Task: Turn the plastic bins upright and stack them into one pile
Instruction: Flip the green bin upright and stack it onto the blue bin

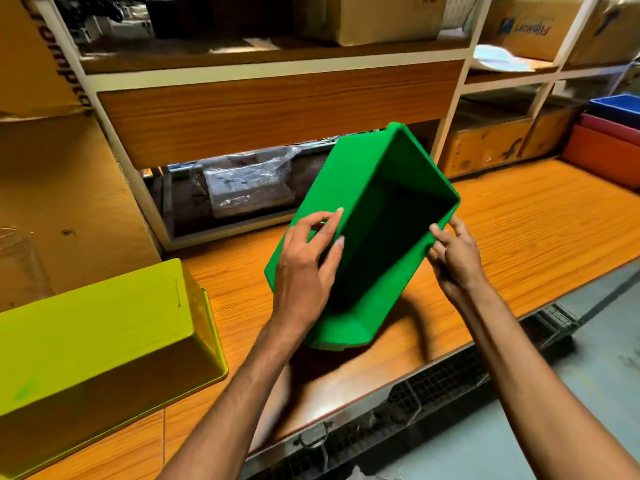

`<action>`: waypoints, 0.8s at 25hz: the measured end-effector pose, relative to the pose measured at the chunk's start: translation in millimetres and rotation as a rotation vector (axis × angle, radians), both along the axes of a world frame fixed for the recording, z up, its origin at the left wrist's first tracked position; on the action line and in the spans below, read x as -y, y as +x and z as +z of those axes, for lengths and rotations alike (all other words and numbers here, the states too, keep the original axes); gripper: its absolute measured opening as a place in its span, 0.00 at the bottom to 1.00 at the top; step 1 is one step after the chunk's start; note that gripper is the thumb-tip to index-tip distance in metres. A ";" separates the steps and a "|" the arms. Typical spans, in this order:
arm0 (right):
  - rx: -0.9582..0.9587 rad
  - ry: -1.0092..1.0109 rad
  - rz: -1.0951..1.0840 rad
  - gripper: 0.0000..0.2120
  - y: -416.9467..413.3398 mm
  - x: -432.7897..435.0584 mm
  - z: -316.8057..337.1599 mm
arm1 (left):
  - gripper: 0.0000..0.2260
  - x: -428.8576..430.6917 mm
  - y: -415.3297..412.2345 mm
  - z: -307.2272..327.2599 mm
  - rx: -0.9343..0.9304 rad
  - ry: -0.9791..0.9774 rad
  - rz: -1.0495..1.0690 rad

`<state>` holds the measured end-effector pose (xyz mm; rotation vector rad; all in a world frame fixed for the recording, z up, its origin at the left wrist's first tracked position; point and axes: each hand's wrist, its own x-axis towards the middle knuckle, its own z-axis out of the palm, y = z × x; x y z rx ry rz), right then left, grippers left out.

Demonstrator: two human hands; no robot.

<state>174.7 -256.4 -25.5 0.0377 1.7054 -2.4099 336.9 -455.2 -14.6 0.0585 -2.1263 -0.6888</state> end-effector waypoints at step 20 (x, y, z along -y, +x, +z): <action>-0.270 0.414 0.162 0.32 91.8 45.3 54.4 | 0.11 64.7 -24.4 -68.8 0.130 1.250 -0.012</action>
